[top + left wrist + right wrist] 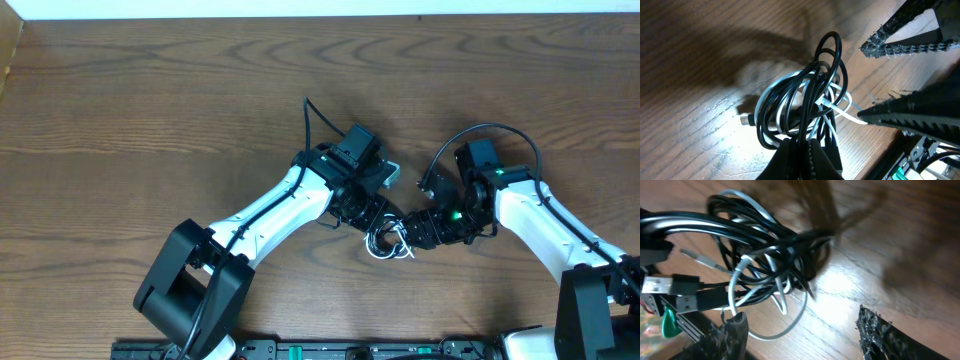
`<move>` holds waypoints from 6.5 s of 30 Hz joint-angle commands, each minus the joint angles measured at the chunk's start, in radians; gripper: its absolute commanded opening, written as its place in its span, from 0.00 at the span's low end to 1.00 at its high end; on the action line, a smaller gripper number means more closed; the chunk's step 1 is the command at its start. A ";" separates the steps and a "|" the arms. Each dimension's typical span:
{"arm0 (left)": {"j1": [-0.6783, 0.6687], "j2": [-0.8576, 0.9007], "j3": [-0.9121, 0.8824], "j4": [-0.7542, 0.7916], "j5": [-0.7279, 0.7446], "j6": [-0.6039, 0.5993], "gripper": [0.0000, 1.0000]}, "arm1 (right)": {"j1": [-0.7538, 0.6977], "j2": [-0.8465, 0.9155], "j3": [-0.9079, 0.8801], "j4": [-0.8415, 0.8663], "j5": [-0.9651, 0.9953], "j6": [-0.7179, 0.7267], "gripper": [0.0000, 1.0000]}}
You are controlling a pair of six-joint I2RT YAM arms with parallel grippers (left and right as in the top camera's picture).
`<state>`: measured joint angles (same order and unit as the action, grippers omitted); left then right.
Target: Untangle cables
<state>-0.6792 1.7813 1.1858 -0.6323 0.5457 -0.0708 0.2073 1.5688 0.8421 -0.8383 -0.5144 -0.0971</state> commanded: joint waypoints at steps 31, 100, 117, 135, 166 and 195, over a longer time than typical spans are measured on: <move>-0.001 0.003 -0.002 -0.008 -0.008 0.006 0.08 | 0.004 0.007 -0.009 0.035 0.007 -0.031 0.35; -0.001 0.002 -0.002 0.013 0.016 0.005 0.08 | 0.052 -0.078 0.125 0.057 0.132 0.801 0.64; -0.001 -0.005 -0.002 0.044 0.074 -0.016 0.07 | 0.096 -0.076 0.048 0.100 0.186 0.951 0.41; -0.001 -0.005 -0.002 0.047 0.098 -0.017 0.07 | 0.124 -0.076 0.009 0.123 0.175 0.957 0.23; -0.001 -0.005 -0.002 -0.056 -0.035 -0.016 0.07 | 0.133 -0.076 -0.112 0.164 0.649 0.983 0.01; -0.001 -0.005 -0.002 -0.071 -0.208 -0.074 0.08 | 0.103 -0.076 -0.114 0.173 0.448 0.756 0.68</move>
<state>-0.6792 1.7813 1.1858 -0.6994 0.3779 -0.1276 0.3145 1.4921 0.7357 -0.6739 0.1528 0.7982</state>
